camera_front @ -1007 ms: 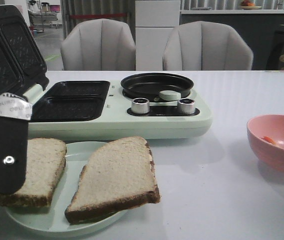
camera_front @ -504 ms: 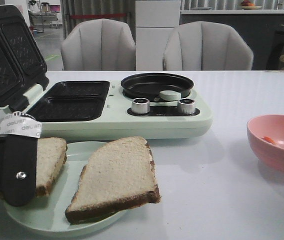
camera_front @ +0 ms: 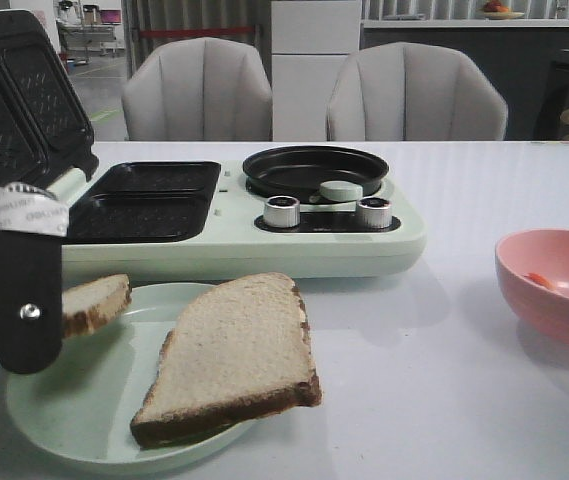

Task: Make breakfast with bread and shrimp
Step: 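Grasp the bread slice nearest the left gripper and lift it, then lower the held bread slice into the press tray and release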

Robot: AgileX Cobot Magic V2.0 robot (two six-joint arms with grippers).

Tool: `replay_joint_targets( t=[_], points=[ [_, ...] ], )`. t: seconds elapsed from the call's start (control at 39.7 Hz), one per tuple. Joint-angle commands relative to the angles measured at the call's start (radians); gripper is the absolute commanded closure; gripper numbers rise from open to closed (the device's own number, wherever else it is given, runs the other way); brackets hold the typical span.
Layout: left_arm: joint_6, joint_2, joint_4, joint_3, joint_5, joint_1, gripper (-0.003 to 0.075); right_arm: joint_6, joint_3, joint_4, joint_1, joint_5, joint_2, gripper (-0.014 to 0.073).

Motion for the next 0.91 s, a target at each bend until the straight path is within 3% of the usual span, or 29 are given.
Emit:
replay_joint_targets(
  t=[0.0, 0.23, 0.4, 0.53, 0.88],
  points=[
    [-0.015, -0.097, 0.022, -0.017, 0.147, -0.055, 0.0622, -0.006, -0.033, -0.009, -0.002, -0.067, 0.009, 0.0036],
    [-0.001, -0.279, 0.153, -0.029, 0.277, -0.166, 0.0622, -0.006, -0.033, -0.009, -0.002, -0.067, 0.009, 0.0036],
    [0.001, -0.333, 0.305, -0.083, 0.269, -0.146, 0.0622, -0.006, -0.033, -0.009, -0.002, -0.067, 0.009, 0.0036],
    [0.031, -0.321, 0.341, -0.144, 0.175, -0.063, 0.0622, -0.006, -0.033, -0.009, -0.002, -0.067, 0.009, 0.0036],
    [0.058, -0.103, 0.43, -0.366, -0.088, 0.305, 0.0622, -0.006, -0.033, -0.009, -0.002, -0.067, 0.009, 0.0036]
  ],
)
